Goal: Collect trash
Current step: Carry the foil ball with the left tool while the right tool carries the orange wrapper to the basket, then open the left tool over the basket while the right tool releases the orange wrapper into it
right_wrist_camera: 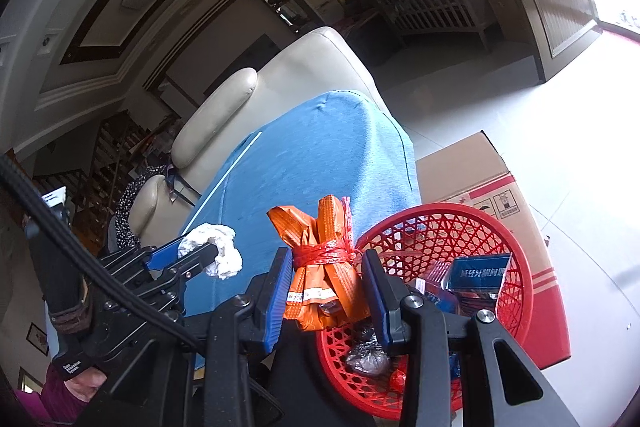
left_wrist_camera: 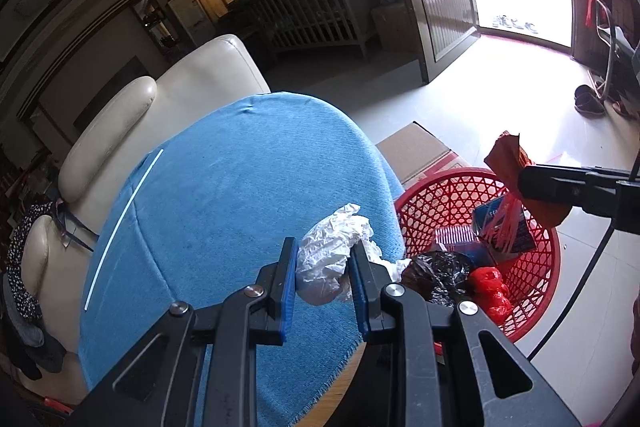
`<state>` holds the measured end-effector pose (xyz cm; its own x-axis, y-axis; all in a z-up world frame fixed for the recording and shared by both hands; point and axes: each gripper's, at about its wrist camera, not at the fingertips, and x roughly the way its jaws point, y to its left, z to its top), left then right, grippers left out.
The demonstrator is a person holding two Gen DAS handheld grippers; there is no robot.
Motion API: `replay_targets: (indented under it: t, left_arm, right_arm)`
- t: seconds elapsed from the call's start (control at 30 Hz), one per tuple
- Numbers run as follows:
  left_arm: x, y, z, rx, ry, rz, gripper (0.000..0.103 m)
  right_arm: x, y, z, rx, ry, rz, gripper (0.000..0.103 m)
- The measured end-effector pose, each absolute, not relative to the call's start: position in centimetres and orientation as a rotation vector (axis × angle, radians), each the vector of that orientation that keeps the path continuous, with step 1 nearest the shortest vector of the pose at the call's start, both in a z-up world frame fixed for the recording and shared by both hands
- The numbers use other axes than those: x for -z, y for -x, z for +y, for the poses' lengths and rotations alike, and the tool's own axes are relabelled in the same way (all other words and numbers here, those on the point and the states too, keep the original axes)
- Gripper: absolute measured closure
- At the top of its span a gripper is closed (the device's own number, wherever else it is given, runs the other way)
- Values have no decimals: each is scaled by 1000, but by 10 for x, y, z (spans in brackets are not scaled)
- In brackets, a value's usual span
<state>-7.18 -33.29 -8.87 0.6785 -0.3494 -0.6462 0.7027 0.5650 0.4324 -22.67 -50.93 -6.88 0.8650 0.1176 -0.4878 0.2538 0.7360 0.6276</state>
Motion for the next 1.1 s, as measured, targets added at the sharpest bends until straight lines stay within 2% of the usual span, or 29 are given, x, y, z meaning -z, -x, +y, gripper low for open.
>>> replay_targets:
  t: [1.1]
  left_arm:
    - [106,86,-350,761,-772,572,74]
  right_arm:
    - [89,238,-533,159,-832,556,62]
